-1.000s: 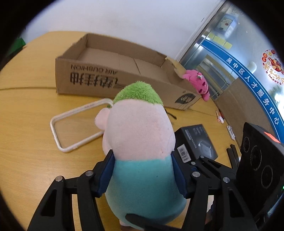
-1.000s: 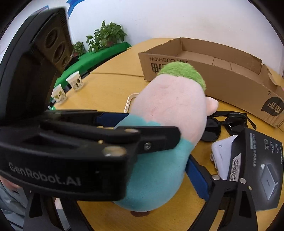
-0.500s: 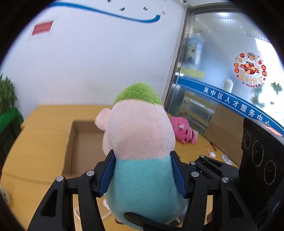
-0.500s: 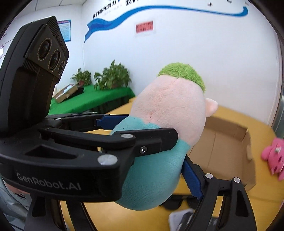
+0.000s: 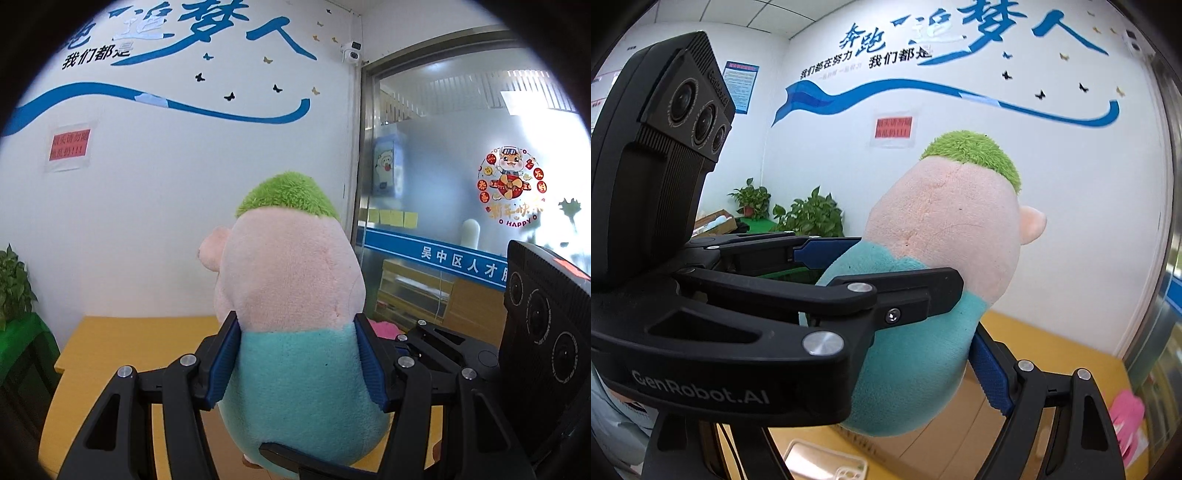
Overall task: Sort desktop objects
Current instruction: 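Lift the plush pig with both grippers and carry it over the box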
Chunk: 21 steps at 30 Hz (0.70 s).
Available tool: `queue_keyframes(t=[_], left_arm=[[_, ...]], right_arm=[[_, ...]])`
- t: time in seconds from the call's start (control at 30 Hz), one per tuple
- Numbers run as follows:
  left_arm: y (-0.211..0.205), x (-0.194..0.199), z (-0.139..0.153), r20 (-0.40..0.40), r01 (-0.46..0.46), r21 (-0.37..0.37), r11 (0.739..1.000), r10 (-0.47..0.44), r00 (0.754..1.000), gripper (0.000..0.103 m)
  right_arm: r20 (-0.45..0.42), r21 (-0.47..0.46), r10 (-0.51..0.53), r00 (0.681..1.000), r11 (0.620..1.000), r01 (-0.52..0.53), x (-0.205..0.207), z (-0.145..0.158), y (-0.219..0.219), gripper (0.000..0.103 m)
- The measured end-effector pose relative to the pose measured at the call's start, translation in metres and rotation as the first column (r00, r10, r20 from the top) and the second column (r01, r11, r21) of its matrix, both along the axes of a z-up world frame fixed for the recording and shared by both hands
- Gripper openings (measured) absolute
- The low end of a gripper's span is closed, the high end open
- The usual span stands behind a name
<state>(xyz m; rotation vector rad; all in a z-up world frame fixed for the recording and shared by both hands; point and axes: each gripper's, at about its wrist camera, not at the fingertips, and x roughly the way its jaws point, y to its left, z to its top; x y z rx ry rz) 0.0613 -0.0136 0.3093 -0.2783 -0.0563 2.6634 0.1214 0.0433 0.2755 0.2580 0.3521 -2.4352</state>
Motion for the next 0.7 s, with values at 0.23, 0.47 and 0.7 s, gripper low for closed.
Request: queue_keyframes(t=[0.23,0.47,0.7], left_arm=[[-0.009,-0.034,0.038,-0.056,-0.031,0.012,0.999,0.031,0.998,0.058],[-0.024,-0.080,0.039,-0.068,-0.069,0.004,0.998,0.069,0.995,0.058],[-0.031,-0.123,0.009,-0.008,-0.080,-0.014,0.997,0.080,0.997,0.058]], right_arm=[[-0.062,0.002,0.031,0.998,1.000,-0.031,-0.021,0.052,0.009,0.089],[-0.064,-0.002,0.064,0.996,0.998,-0.065,-0.069,0.064,-0.005,0.089],[0.011,-0.018,0.076,0.997,0.997,-0.075,-0.121,0.040,-0.013,0.089]])
